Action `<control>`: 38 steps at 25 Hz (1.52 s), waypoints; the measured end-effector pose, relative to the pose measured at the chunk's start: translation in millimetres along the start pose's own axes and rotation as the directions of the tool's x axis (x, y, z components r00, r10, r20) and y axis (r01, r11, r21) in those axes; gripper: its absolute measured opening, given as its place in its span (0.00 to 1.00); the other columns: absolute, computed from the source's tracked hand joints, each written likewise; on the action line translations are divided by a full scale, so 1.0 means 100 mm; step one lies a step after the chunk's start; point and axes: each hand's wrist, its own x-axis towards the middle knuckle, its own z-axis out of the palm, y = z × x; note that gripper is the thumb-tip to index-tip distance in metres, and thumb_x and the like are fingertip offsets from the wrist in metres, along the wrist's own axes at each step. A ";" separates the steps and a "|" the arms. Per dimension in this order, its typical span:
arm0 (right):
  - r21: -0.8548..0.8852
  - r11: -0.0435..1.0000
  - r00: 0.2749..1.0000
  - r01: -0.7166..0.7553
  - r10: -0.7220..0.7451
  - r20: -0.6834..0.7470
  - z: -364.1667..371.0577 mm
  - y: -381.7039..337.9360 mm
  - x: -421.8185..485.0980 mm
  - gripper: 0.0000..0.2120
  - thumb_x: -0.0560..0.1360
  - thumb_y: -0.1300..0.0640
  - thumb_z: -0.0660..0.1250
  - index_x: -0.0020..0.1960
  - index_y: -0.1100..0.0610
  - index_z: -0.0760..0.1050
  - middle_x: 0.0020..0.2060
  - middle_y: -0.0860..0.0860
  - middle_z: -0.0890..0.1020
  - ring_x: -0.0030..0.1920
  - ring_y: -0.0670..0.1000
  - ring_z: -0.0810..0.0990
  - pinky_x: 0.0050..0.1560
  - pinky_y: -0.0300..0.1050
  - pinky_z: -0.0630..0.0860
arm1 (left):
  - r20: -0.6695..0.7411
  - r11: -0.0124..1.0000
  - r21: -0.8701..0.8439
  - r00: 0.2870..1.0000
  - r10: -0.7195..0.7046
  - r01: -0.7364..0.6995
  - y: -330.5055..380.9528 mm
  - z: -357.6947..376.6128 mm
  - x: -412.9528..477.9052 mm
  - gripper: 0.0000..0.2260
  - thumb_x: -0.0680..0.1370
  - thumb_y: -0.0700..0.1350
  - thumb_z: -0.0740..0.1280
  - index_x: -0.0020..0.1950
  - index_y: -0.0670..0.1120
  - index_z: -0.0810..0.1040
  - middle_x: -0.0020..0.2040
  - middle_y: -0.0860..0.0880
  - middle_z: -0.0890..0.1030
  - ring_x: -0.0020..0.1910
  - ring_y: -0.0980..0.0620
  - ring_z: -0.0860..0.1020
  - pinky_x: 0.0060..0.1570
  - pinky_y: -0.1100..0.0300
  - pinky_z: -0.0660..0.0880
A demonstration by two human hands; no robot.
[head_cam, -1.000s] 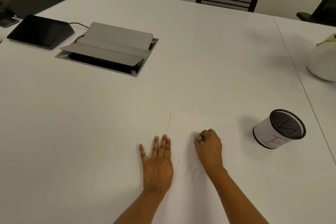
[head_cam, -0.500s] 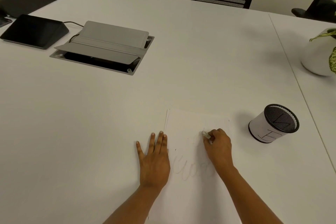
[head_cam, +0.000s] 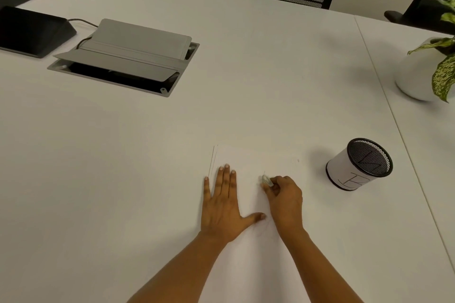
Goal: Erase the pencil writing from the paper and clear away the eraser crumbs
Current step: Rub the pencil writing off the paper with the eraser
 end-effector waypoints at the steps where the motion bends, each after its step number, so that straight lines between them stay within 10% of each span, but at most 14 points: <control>1: -0.003 1.000 0.999 0.029 -0.029 0.030 0.01 -0.01 -0.05 0.08 0.74 0.58 0.66 0.44 0.63 0.77 0.38 0.53 0.76 0.37 0.49 0.73 0.39 0.34 0.66 | 0.002 1.000 0.006 1.000 -0.008 0.008 0.00 0.01 -0.01 0.52 0.61 0.79 0.41 0.72 0.44 0.33 0.73 0.46 0.34 0.70 0.47 0.29 0.68 0.44 0.28; 5: 0.056 0.981 0.955 0.184 -0.192 0.227 0.11 -0.07 -0.36 0.07 0.75 0.63 0.64 0.41 0.64 0.77 0.35 0.50 0.73 0.37 0.47 0.71 0.39 0.26 0.67 | -0.114 1.000 -0.016 0.993 0.024 -0.026 0.01 -0.01 -0.03 0.41 0.71 0.66 0.46 0.74 0.40 0.48 0.75 0.42 0.47 0.74 0.44 0.44 0.70 0.47 0.36; 9: -0.043 0.956 0.941 0.289 -0.276 0.197 0.17 -0.17 -0.12 0.08 0.76 0.60 0.62 0.45 0.64 0.77 0.40 0.54 0.76 0.41 0.49 0.72 0.44 0.38 0.70 | -0.028 0.999 -0.002 0.998 0.048 -0.048 -0.01 0.00 -0.02 0.46 0.67 0.73 0.43 0.71 0.44 0.31 0.73 0.45 0.33 0.73 0.47 0.33 0.70 0.47 0.29; 30: -0.182 0.971 0.982 0.155 -0.131 0.136 0.40 -0.29 -0.06 0.10 0.78 0.58 0.59 0.45 0.63 0.76 0.40 0.52 0.71 0.39 0.47 0.69 0.39 0.34 0.64 | -0.035 0.997 0.043 0.998 0.059 -0.057 -0.01 -0.06 -0.04 0.36 0.72 0.65 0.40 0.69 0.45 0.28 0.72 0.45 0.31 0.68 0.46 0.27 0.64 0.50 0.23; 38: -0.157 0.974 0.984 0.163 -0.150 0.092 0.10 -0.13 0.25 0.13 0.77 0.56 0.62 0.41 0.65 0.77 0.36 0.53 0.72 0.34 0.47 0.68 0.35 0.34 0.61 | -0.021 0.999 -0.041 1.000 -0.002 0.001 0.00 -0.02 -0.02 0.53 0.58 0.80 0.40 0.70 0.46 0.29 0.73 0.47 0.33 0.73 0.49 0.34 0.72 0.49 0.33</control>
